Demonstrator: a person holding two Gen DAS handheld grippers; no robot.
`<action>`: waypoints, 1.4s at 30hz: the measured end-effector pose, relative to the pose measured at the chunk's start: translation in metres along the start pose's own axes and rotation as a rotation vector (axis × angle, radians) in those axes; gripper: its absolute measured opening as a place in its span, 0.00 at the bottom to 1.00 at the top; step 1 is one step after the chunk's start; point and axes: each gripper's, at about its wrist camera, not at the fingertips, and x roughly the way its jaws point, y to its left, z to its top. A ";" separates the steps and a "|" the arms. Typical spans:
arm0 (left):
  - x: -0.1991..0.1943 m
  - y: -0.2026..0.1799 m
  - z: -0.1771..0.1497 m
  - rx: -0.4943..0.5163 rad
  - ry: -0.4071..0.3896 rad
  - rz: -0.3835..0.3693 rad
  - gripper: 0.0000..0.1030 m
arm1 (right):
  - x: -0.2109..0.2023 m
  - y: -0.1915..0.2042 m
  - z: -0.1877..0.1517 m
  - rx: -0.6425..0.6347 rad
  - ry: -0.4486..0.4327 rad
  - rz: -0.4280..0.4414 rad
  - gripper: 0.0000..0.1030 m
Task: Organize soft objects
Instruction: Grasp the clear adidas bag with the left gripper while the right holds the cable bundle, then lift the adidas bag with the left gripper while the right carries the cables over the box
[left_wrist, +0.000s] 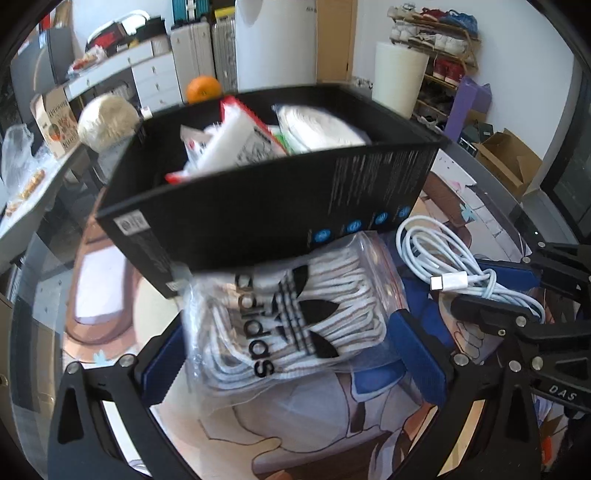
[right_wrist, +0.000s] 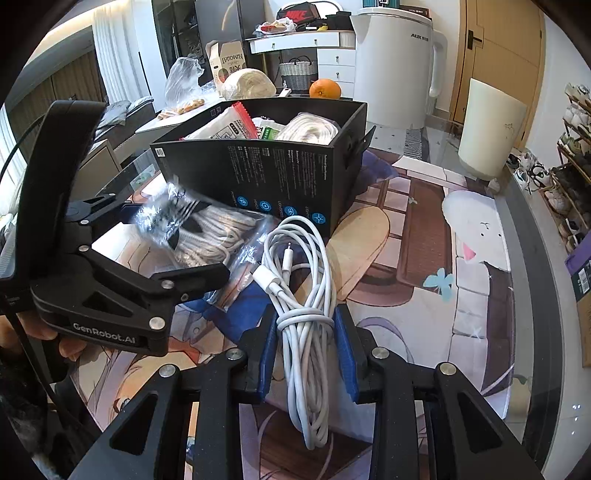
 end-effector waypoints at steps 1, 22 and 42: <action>0.001 0.000 0.000 -0.005 0.004 -0.002 1.00 | 0.000 0.000 0.000 0.000 0.000 0.000 0.29; -0.013 0.007 -0.002 -0.020 -0.058 -0.094 0.67 | 0.000 0.000 0.000 0.000 0.000 0.001 0.29; -0.052 0.023 -0.026 -0.048 -0.185 -0.201 0.35 | -0.014 0.002 0.002 -0.007 -0.033 -0.002 0.29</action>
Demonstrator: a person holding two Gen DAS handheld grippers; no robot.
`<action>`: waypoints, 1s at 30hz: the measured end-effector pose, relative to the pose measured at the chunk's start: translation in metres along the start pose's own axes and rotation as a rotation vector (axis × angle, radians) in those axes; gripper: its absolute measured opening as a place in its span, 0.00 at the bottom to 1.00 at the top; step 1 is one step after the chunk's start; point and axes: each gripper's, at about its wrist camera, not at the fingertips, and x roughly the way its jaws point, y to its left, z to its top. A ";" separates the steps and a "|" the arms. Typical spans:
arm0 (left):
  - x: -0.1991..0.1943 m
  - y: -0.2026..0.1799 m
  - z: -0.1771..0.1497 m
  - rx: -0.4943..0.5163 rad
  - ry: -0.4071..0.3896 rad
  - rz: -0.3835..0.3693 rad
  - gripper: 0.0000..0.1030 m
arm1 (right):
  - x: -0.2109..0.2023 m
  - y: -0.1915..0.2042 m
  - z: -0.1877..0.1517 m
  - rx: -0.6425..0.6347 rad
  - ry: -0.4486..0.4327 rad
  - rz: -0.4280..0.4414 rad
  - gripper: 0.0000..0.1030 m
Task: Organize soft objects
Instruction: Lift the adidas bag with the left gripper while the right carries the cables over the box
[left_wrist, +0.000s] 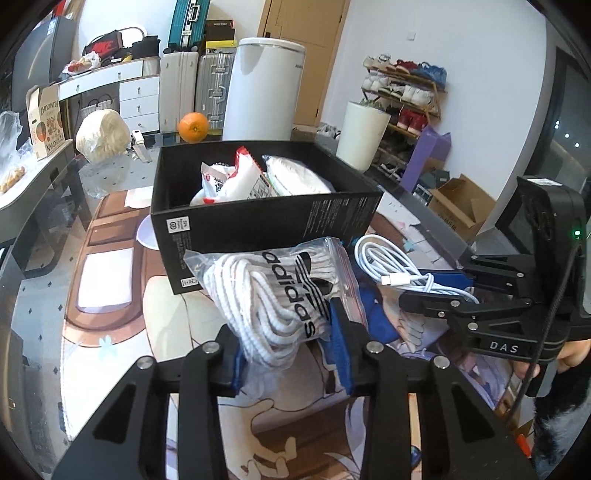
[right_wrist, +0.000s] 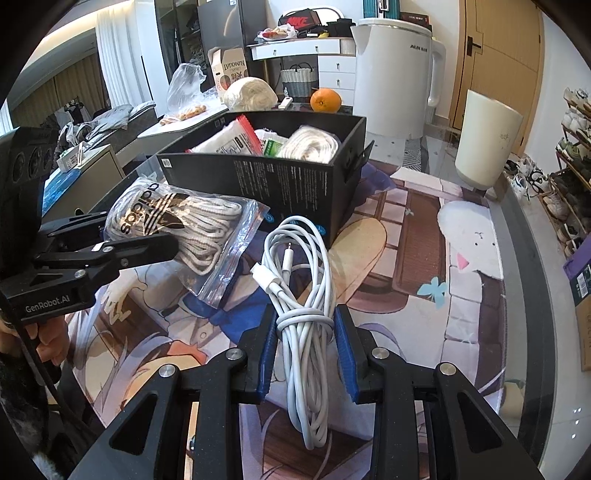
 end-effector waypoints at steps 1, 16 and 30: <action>-0.003 0.000 0.000 -0.002 -0.010 -0.009 0.34 | -0.002 0.001 0.001 -0.003 -0.004 -0.001 0.29; -0.042 0.006 0.011 -0.035 -0.151 -0.044 0.34 | -0.039 0.013 0.013 -0.022 -0.107 -0.013 0.29; -0.050 0.024 0.048 -0.080 -0.243 0.007 0.34 | -0.042 0.009 0.054 -0.018 -0.178 -0.041 0.29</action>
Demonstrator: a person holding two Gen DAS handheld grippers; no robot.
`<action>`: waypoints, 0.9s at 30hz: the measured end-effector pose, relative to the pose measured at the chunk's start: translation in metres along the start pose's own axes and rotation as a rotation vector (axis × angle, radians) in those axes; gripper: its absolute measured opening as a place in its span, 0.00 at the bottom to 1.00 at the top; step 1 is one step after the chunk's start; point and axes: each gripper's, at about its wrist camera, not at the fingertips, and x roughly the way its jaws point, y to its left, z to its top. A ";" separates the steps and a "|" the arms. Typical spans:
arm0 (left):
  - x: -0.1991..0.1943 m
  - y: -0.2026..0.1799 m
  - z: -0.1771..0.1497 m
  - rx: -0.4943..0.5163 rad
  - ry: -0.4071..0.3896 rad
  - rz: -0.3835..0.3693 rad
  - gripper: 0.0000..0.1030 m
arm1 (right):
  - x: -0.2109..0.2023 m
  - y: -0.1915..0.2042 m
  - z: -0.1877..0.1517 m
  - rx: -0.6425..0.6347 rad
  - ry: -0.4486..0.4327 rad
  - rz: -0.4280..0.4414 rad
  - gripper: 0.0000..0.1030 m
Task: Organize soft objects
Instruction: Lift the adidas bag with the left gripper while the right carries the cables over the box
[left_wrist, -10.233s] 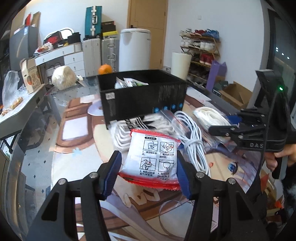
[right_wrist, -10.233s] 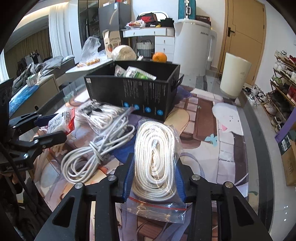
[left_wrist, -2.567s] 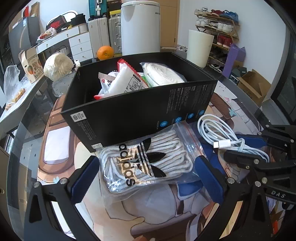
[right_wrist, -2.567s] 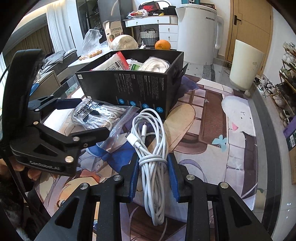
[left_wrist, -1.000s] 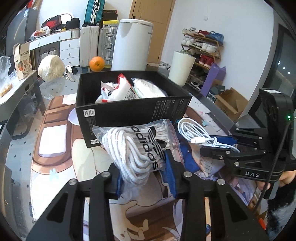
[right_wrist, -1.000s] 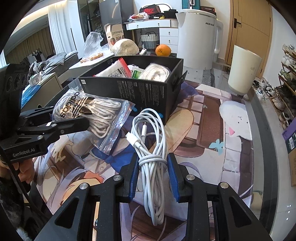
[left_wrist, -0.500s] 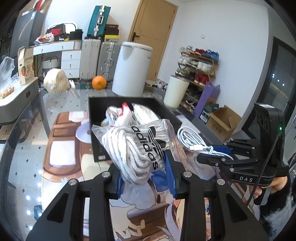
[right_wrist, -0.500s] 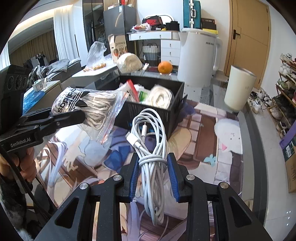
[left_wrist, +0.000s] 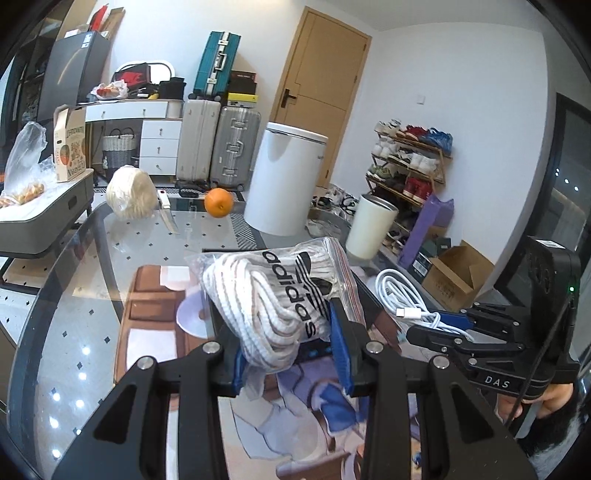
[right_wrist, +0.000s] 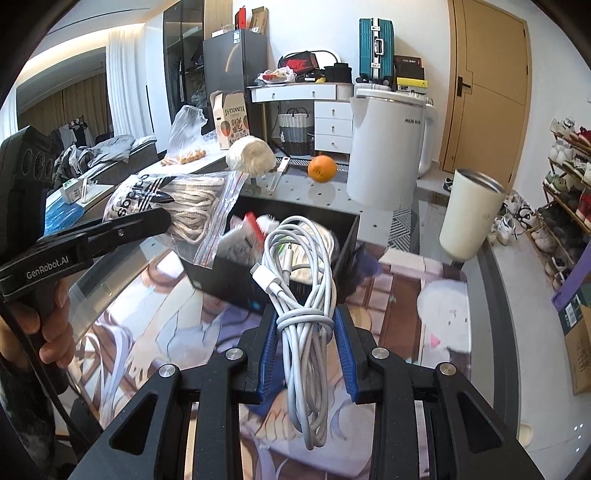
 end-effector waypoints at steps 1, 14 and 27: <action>0.002 0.002 0.002 -0.006 -0.004 0.002 0.34 | 0.002 -0.001 0.003 -0.002 -0.001 -0.002 0.29; 0.024 0.019 0.018 -0.055 -0.024 0.036 0.34 | 0.042 0.002 0.039 -0.059 0.019 0.007 0.29; 0.038 0.032 0.023 -0.070 -0.010 0.055 0.34 | 0.087 0.007 0.059 -0.127 0.070 0.029 0.29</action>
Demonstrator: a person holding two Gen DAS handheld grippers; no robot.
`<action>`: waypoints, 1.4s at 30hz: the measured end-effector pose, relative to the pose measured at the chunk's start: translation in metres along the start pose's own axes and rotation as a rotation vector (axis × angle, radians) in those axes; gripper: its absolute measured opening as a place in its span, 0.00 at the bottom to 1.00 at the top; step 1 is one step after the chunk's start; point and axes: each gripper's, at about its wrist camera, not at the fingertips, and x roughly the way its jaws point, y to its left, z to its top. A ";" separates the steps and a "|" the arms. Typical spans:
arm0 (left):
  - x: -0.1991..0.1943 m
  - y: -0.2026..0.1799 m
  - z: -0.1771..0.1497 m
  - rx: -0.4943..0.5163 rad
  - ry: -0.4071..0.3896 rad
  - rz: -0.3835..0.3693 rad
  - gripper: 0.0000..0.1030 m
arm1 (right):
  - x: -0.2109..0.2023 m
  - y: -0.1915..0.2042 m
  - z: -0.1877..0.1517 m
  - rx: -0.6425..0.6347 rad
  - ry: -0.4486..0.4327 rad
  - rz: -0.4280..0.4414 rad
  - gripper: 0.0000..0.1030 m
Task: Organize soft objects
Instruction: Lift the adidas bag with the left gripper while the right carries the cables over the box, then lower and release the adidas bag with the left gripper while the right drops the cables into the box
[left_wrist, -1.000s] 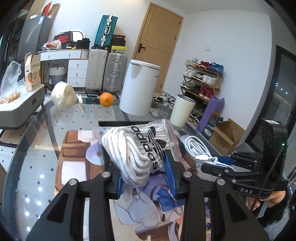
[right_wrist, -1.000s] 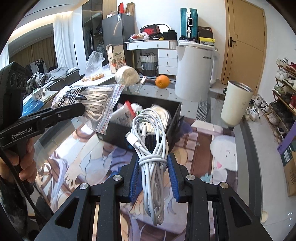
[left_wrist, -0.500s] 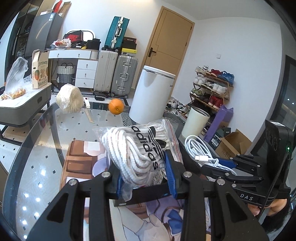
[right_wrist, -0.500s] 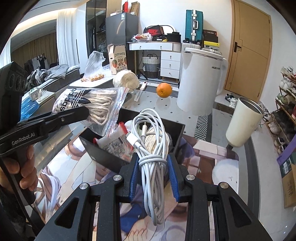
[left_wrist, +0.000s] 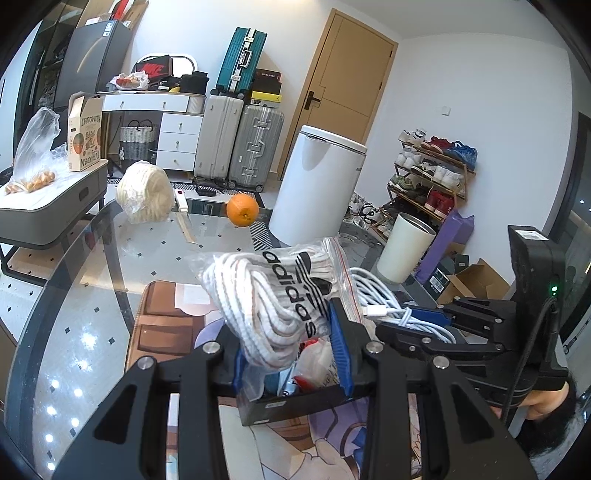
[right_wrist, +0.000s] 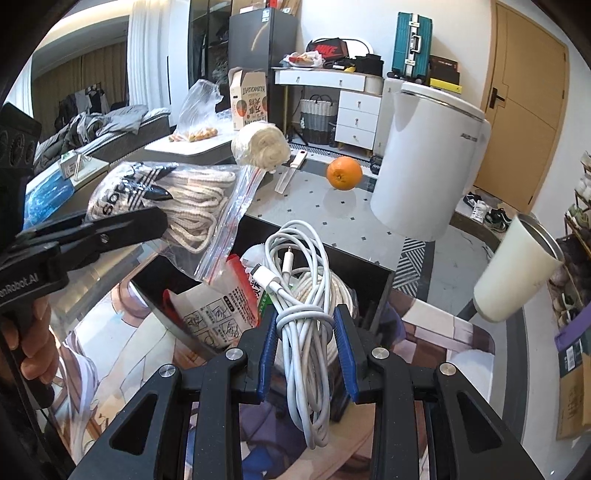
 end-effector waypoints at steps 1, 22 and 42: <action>0.000 0.001 0.000 -0.001 0.000 0.001 0.34 | 0.003 0.000 0.001 -0.004 0.004 0.002 0.29; 0.017 0.005 0.003 0.003 0.034 -0.019 0.34 | 0.032 -0.001 0.010 -0.079 0.073 0.028 0.31; 0.055 -0.019 -0.005 0.078 0.194 -0.123 0.34 | -0.015 -0.015 -0.006 -0.066 0.006 -0.005 0.47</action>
